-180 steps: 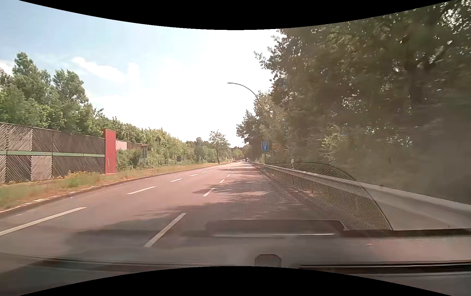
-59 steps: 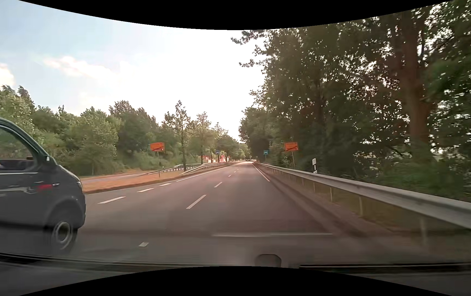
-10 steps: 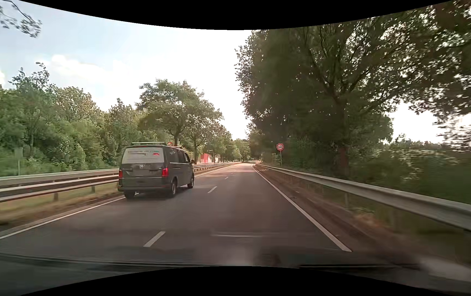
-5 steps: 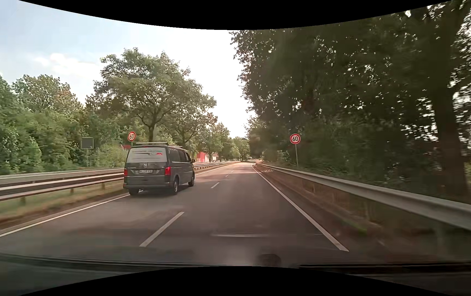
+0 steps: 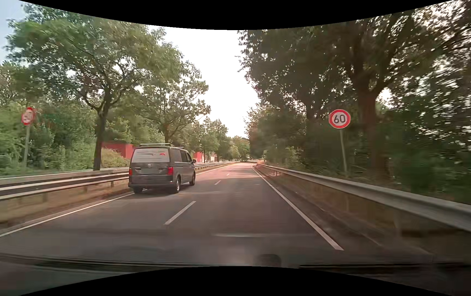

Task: Follow the waypoints while adhering to traffic rules and regulations

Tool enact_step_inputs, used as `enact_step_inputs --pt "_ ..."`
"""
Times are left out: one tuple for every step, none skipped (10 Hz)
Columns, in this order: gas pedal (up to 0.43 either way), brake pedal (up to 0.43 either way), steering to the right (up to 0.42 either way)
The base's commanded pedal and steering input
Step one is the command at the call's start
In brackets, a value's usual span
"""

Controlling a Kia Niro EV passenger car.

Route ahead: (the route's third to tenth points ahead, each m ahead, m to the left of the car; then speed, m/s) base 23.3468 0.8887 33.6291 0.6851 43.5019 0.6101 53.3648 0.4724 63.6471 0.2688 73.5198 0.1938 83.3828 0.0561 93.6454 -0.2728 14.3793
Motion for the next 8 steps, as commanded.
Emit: enact_step_inputs --pt "0.189 0.0 -0.003" --pt "0.189 0.0 -0.003" --pt "0.189 0.0 -0.003" --pt "0.189 0.0 -0.004" --pt "0.189 0.0 -0.004" --pt "0.189 0.0 -0.005" --pt "0.189 0.0 -0.005" --pt "0.189 0.0 -0.006"
